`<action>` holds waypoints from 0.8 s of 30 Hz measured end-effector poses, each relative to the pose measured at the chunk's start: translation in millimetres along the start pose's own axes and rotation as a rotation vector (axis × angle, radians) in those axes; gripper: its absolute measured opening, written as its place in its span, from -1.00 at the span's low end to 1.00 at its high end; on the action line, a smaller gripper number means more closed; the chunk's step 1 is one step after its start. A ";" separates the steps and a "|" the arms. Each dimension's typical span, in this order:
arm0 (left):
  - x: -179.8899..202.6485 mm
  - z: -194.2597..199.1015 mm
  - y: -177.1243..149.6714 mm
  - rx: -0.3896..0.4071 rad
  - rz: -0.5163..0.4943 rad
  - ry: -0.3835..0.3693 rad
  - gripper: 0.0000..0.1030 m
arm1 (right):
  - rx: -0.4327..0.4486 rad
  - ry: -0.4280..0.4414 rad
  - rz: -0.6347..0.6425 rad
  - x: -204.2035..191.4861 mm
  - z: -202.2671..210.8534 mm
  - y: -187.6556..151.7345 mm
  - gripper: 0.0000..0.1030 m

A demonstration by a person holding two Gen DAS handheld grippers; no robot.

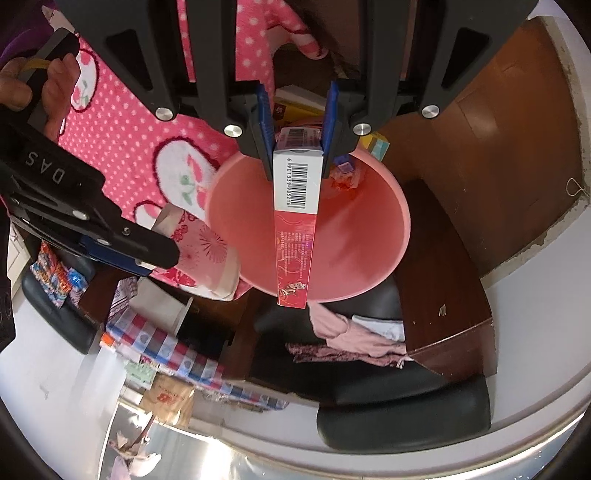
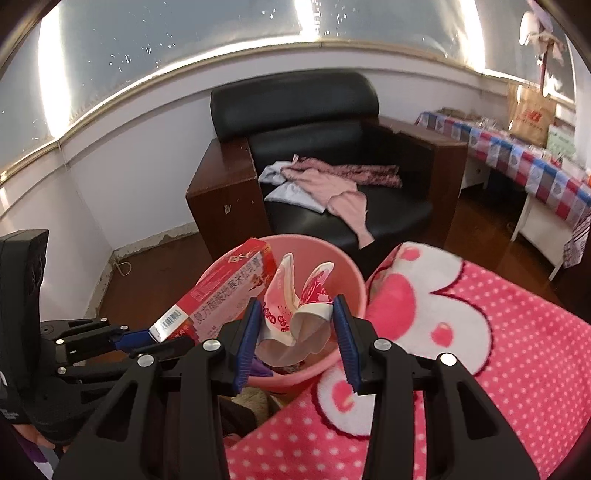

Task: Collect trash
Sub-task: 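Lift and carry the box and packet over the pink bucket, then lower both items into the bucket and open both tools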

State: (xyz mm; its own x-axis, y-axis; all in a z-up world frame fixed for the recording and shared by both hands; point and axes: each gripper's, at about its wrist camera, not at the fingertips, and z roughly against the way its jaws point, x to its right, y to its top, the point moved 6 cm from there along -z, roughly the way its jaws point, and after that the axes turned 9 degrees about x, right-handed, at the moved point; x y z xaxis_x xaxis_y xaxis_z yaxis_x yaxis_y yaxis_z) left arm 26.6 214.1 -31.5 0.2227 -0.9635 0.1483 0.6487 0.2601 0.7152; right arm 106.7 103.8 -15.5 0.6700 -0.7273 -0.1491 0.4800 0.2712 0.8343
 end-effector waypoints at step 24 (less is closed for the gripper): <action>-26.2 -102.7 8.2 -0.268 -0.017 0.085 -0.57 | -0.197 -0.033 0.015 3.8 -92.7 -33.8 -0.21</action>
State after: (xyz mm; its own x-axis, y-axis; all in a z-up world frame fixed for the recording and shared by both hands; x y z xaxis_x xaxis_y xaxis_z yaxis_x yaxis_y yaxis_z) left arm 100.8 248.0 -99.6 0.2629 -0.9621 0.0719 0.8198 0.2621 0.5091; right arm 145.5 150.3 -93.6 0.6603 -0.7418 -0.1175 0.5741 0.3977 0.7157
